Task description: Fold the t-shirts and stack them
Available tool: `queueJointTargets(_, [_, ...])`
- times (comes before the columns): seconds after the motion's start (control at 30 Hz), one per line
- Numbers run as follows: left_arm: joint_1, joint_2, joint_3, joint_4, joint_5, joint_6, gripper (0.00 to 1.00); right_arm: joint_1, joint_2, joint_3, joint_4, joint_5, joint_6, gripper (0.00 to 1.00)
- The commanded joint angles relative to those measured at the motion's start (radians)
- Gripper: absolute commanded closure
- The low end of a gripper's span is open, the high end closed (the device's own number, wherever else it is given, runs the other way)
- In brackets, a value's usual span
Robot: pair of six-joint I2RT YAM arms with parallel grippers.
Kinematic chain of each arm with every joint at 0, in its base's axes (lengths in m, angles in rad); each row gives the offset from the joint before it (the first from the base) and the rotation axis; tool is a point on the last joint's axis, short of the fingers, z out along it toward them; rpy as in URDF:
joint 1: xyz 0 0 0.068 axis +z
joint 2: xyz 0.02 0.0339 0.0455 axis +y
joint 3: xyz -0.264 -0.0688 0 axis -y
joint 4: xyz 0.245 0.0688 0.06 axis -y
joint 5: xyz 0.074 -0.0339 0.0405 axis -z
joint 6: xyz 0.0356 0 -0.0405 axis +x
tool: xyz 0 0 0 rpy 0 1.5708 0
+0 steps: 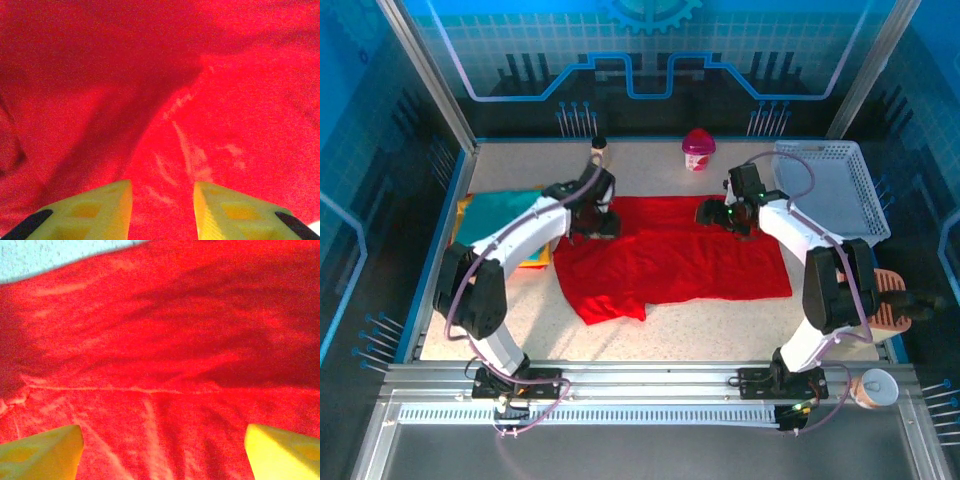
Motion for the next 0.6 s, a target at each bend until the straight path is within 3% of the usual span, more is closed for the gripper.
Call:
queueJointTargets(0.0, [-0.073, -0.037, -0.115, 0.025, -0.071, -0.058, 0.62, 0.016, -0.031, -0.063, 0.024, -0.029, 0.03, 0.16])
queueJointTargets(0.2, [-0.102, 0.018, -0.229, 0.093, -0.097, -0.13, 0.63, 0.021, -0.035, -0.096, 0.026, -0.029, 0.032, 0.17])
queueJointTargets(0.57, [-0.084, 0.172, -0.084, 0.004, -0.287, -0.083, 0.66, 0.025, -0.062, -0.122, 0.017, -0.025, 0.038, 0.18])
